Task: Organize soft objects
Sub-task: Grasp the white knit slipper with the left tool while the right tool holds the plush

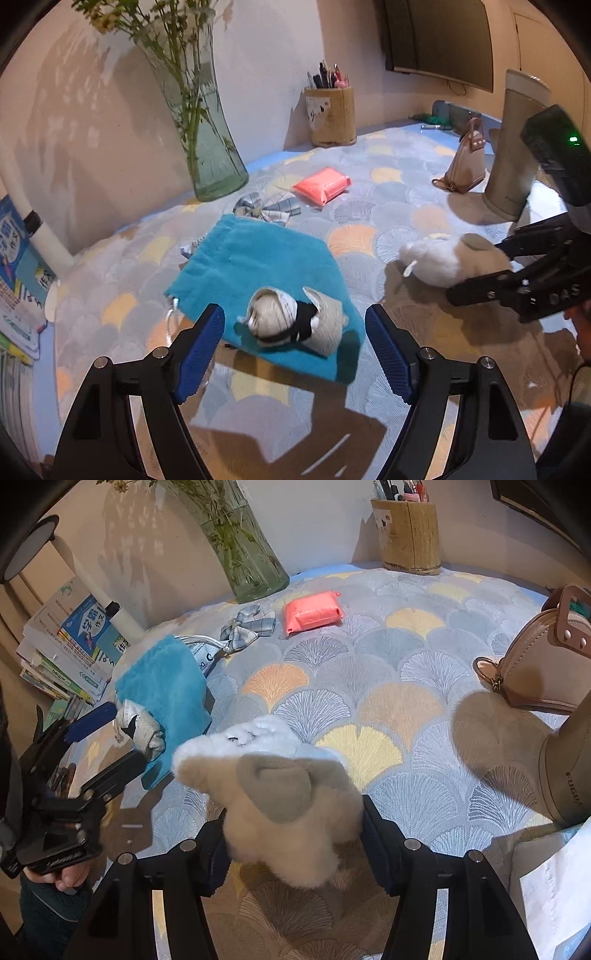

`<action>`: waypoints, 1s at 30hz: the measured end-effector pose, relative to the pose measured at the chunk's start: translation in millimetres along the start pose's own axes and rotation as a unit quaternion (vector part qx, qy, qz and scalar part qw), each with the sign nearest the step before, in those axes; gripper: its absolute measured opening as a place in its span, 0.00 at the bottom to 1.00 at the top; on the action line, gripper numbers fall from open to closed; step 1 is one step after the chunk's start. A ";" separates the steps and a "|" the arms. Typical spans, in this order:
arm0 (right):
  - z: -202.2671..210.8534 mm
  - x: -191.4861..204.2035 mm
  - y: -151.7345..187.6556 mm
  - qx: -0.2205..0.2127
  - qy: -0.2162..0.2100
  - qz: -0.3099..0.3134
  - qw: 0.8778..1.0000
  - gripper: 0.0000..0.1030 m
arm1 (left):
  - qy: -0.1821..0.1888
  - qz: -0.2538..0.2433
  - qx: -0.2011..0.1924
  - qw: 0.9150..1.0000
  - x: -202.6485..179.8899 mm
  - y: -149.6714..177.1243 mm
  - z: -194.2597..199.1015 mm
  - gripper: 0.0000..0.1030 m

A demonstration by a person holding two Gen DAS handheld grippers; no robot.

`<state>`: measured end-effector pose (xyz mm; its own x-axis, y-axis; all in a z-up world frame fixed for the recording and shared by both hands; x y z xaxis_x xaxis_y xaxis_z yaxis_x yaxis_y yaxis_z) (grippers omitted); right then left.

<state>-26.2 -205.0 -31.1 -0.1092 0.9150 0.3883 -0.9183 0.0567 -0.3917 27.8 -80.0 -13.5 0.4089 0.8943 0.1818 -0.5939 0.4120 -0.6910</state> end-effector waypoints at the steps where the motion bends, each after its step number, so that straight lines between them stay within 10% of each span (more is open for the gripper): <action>1: -0.1 0.0 0.0 0.000 0.000 0.001 1.000 0.58 | -0.002 0.003 0.006 1.000 1.0 0.7 -4.9 0.68; 3: -0.4 0.1 0.2 -0.002 0.000 0.002 1.000 0.58 | 0.001 0.006 0.019 1.000 1.8 5.0 -11.7 0.49; 13: 7.0 12.8 5.0 -0.009 0.014 0.027 0.999 0.58 | 0.054 0.051 -0.017 0.997 -2.7 16.8 46.8 0.48; 18: 3.5 19.6 16.5 0.013 0.022 0.031 0.999 0.63 | 0.076 0.074 0.029 0.994 -12.1 52.3 51.5 0.48; 30: 16.8 33.7 66.2 0.049 0.014 0.046 0.998 0.86 | 0.066 0.098 0.090 0.989 -19.0 99.3 52.6 0.69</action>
<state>-97.1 -177.2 -29.9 -0.1849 0.9255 0.3304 -0.9378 -0.0656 -0.3410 -75.4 -47.0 -48.8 0.3529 0.9346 -0.0445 -0.7794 0.2673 -0.5666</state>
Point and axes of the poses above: each gripper's, at about its wrist camera, not at the fingertips, and z roughly against the way its jaws point, x to its left, y to its underside, the point moved 8 cm from there along -z, roughly the way its jaws point, and after that the axes turned 7 degrees about -y, right-handed, at the moved point
